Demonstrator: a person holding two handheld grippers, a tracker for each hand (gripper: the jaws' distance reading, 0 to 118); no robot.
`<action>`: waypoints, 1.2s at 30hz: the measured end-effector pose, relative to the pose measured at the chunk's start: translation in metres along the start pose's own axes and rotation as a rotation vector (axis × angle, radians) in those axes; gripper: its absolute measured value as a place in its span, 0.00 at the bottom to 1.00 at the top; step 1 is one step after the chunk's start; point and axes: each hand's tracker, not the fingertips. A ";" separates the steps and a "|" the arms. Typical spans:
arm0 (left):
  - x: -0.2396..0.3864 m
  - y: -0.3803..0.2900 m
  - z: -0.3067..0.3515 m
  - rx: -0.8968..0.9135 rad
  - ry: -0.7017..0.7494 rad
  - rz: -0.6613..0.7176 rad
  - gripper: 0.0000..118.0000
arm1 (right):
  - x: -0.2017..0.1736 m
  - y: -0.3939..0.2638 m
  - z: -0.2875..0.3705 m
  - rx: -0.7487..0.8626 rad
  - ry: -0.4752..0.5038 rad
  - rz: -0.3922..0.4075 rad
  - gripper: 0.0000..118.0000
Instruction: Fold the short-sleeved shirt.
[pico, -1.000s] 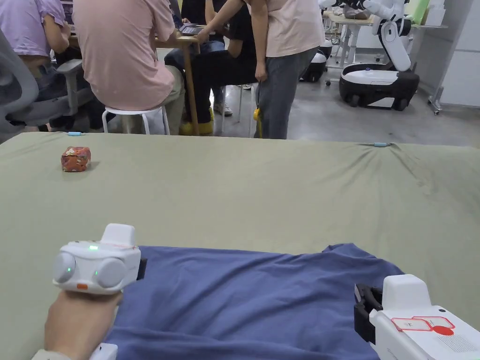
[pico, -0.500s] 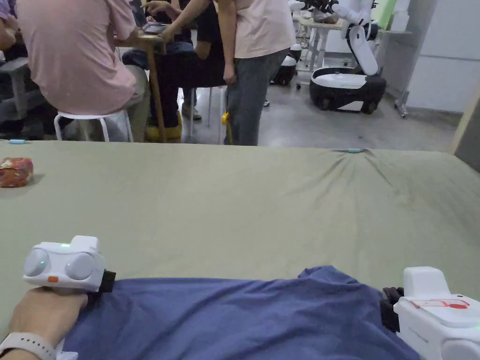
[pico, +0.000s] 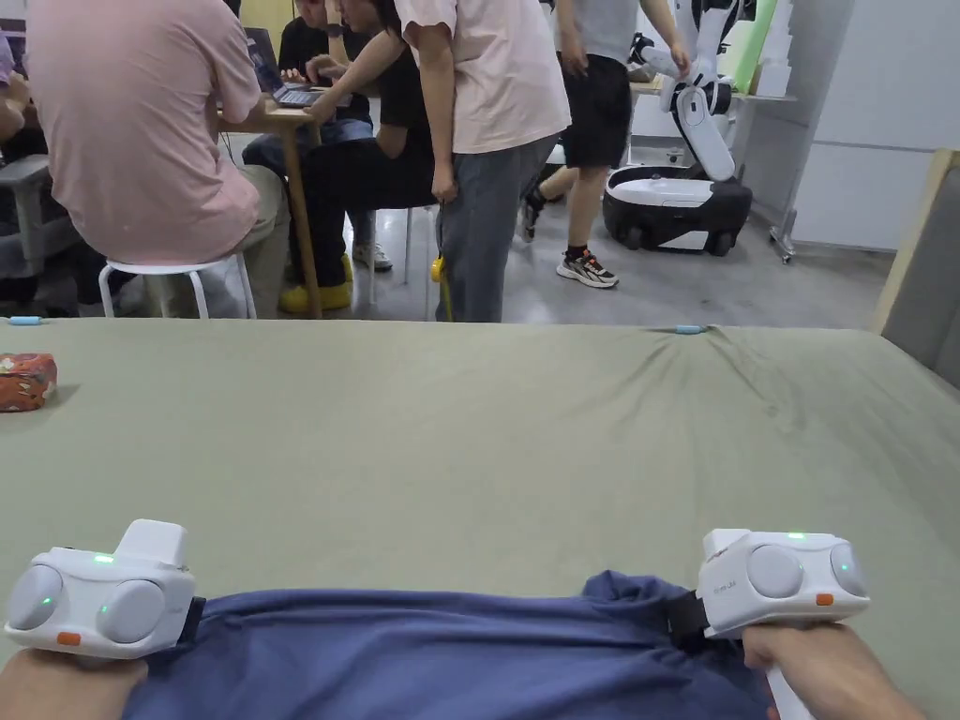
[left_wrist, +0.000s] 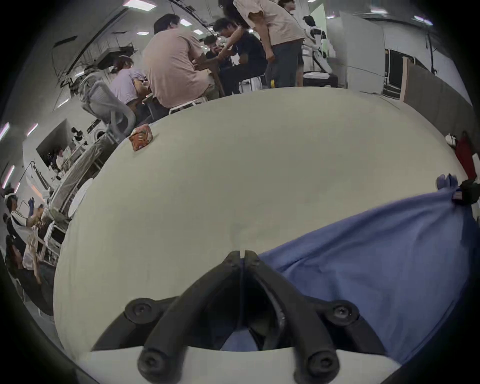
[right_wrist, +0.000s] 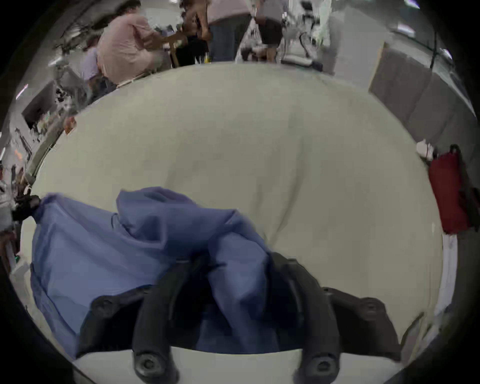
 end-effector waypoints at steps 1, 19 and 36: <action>-0.001 -0.001 0.006 0.001 -0.001 -0.003 0.00 | 0.002 0.001 0.007 0.029 0.005 -0.018 0.08; -0.045 -0.128 0.196 0.202 -0.103 0.084 0.00 | -0.062 -0.174 0.208 0.359 -0.026 0.165 0.08; 0.034 -0.166 0.233 0.392 -0.093 0.152 0.75 | -0.144 -0.213 0.248 0.583 -0.001 0.049 0.97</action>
